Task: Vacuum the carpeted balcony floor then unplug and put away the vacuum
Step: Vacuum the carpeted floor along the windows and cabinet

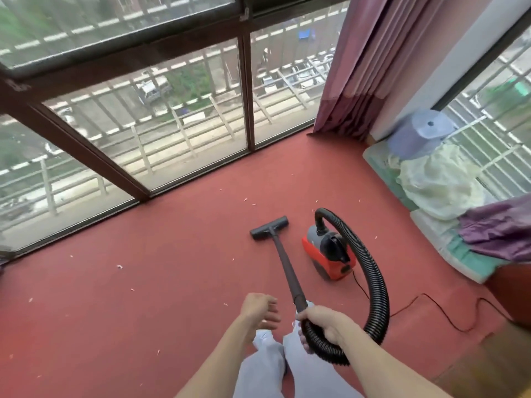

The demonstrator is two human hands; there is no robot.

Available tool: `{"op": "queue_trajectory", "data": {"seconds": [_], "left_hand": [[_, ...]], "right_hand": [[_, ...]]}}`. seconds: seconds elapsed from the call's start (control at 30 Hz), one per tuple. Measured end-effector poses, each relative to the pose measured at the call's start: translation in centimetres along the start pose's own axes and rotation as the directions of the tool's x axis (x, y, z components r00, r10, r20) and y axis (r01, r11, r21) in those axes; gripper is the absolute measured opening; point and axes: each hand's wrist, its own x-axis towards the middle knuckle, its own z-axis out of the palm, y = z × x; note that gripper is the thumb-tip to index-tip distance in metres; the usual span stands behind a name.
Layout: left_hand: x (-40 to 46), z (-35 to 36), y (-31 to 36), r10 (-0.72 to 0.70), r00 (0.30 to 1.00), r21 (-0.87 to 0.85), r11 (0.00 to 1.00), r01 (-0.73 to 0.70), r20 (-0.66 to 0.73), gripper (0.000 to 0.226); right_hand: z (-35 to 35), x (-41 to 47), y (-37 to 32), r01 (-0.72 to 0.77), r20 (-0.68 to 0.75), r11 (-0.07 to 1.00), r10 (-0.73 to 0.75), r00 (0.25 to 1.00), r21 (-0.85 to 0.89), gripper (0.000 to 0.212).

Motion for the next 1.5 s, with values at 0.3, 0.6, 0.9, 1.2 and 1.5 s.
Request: {"op": "queue_trajectory", "data": {"seconds": [0.3,0.6,0.9,1.2,1.5], "left_hand": [[-1.0,-0.9,1.6,0.099,0.995,0.023,0.995,-0.098,-0.024,0.024],[-0.1,-2.9,5.6,0.118,0.993,0.071,0.991,-0.116,-0.029,0.014],[1.0,-2.3,9.6,0.100,0.991,0.215,0.970,-0.116,0.087,0.018],[3.8,-3.2,19.0,0.100,0.990,0.306,0.944,-0.125,0.096,0.012],[6.8,-1.7,26.9,0.147,0.979,0.405,0.894,-0.193,0.142,0.014]], "right_hand": [[7.0,-2.1,-5.5,0.114,0.094,0.683,-0.259,0.961,0.721,0.020],[5.2,-1.6,-5.3,0.186,-0.026,0.610,-0.262,0.965,0.770,0.016],[5.6,-0.7,-8.4,0.272,-0.117,0.683,-0.266,0.957,0.677,0.005],[0.1,-2.6,-15.9,0.219,-0.085,0.799,-0.207,0.975,0.560,0.005],[1.1,-3.8,-24.3,0.193,-0.009,0.680,-0.264,0.965,0.707,0.016]]}}
